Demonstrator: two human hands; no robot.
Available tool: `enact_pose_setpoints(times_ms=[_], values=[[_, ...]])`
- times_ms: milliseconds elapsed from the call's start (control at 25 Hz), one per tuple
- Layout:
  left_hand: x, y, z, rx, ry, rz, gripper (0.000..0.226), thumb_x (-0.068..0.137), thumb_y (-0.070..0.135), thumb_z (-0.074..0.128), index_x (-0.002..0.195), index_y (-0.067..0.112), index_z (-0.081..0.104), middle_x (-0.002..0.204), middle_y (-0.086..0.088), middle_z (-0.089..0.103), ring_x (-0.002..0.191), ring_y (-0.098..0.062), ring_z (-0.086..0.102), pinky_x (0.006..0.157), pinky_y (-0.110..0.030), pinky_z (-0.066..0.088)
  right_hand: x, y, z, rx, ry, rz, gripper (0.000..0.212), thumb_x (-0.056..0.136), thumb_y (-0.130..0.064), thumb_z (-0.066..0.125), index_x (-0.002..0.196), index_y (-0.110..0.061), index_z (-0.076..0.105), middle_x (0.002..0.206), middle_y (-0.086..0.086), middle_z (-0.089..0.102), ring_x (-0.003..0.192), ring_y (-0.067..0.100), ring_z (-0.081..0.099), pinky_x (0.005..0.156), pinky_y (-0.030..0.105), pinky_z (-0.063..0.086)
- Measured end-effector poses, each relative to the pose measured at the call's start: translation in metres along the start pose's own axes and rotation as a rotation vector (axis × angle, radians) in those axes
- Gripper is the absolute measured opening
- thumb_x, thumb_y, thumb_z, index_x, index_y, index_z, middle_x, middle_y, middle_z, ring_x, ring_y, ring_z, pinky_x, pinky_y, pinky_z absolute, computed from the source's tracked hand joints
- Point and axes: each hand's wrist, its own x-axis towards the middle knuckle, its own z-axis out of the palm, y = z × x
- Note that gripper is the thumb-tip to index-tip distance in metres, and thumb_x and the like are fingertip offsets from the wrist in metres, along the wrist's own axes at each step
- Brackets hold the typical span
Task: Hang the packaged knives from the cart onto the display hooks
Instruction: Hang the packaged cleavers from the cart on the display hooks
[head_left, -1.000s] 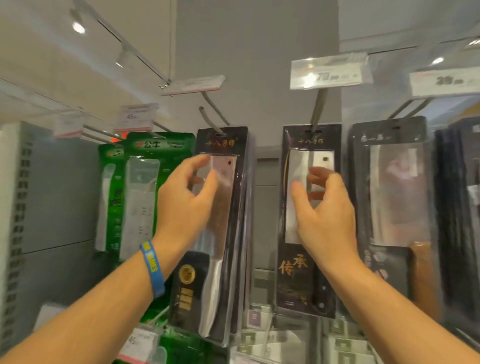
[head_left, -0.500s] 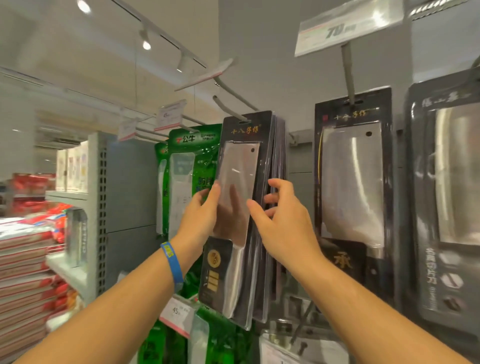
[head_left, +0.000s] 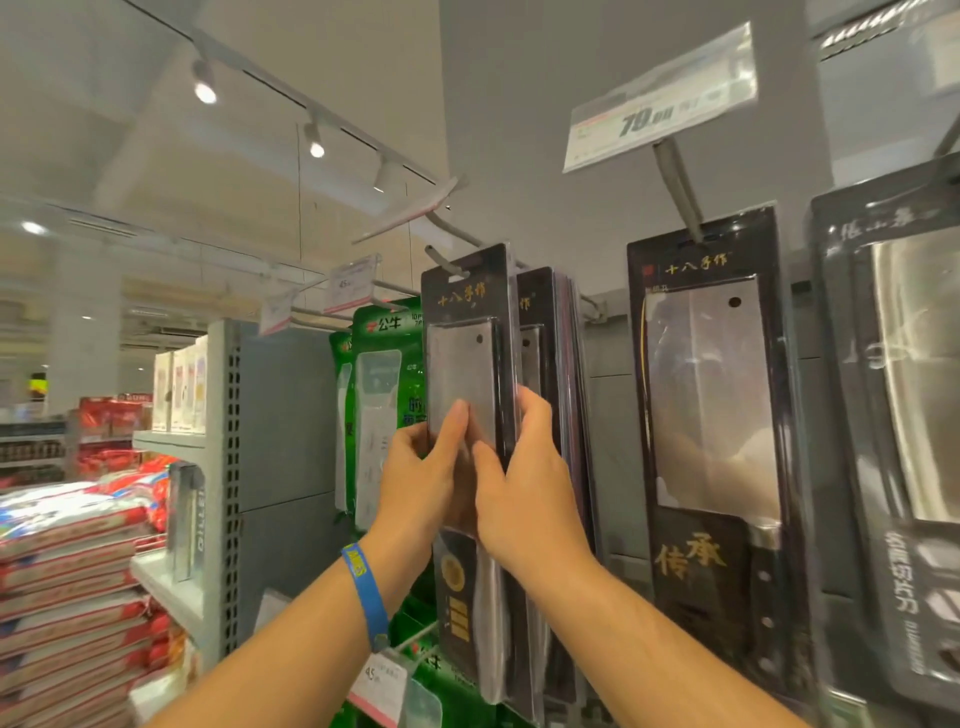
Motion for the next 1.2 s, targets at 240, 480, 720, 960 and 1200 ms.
enact_pose_setpoints(times_ms=[240,480,720,960,1200], values=[[0.005,-0.001,-0.014,0.013,-0.071,-0.003,0.101,0.052,0.088,0.063,0.126,0.021,0.05,0.12,0.0,0.063,0.11,-0.019,0.062,0.102,-0.048,0.048,-0.006,-0.004,-0.008,-0.01,-0.021,-0.054,0.06,0.103,-0.039,0.056,0.155,-0.033,0.028,0.147,-0.015,0.044,0.117,-0.011,0.034,0.081,-0.001,0.034],[0.026,0.01,-0.024,-0.172,-0.216,-0.123,0.119,0.041,0.099,0.056,0.136,0.026,0.056,0.136,-0.003,0.061,0.126,-0.023,0.056,0.107,-0.053,0.042,0.012,-0.003,-0.032,-0.131,0.224,-0.087,0.053,0.107,-0.047,0.036,0.154,-0.024,0.038,0.151,-0.005,0.043,0.14,0.012,0.039,0.116,0.033,0.032],[0.038,0.016,-0.031,-0.252,-0.314,-0.189,0.12,0.04,0.101,0.048,0.121,0.015,0.068,0.109,-0.003,0.075,0.101,-0.021,0.07,0.078,-0.045,0.058,0.025,-0.001,-0.027,0.16,0.082,0.135,0.044,0.11,-0.035,0.035,0.154,-0.029,0.035,0.113,-0.019,0.058,0.084,-0.011,0.053,0.075,0.009,0.038],[0.045,0.016,-0.035,-0.291,-0.38,-0.15,0.103,0.065,0.098,0.031,0.109,0.017,0.077,0.116,-0.01,0.072,0.11,-0.028,0.067,0.079,-0.054,0.057,0.03,0.001,-0.016,0.297,0.051,0.094,0.017,0.108,-0.025,0.048,0.104,-0.027,0.064,0.062,-0.014,0.052,0.052,0.0,0.044,0.047,0.01,0.037],[0.052,0.012,-0.04,-0.206,-0.34,-0.143,0.091,0.074,0.091,0.029,0.108,0.022,0.076,0.11,-0.007,0.074,0.102,-0.024,0.071,0.075,-0.042,0.058,0.027,0.009,-0.028,0.159,0.222,-0.029,0.023,0.108,-0.038,0.042,0.123,-0.038,0.059,0.111,-0.021,0.06,0.095,-0.01,0.055,0.082,0.011,0.041]])
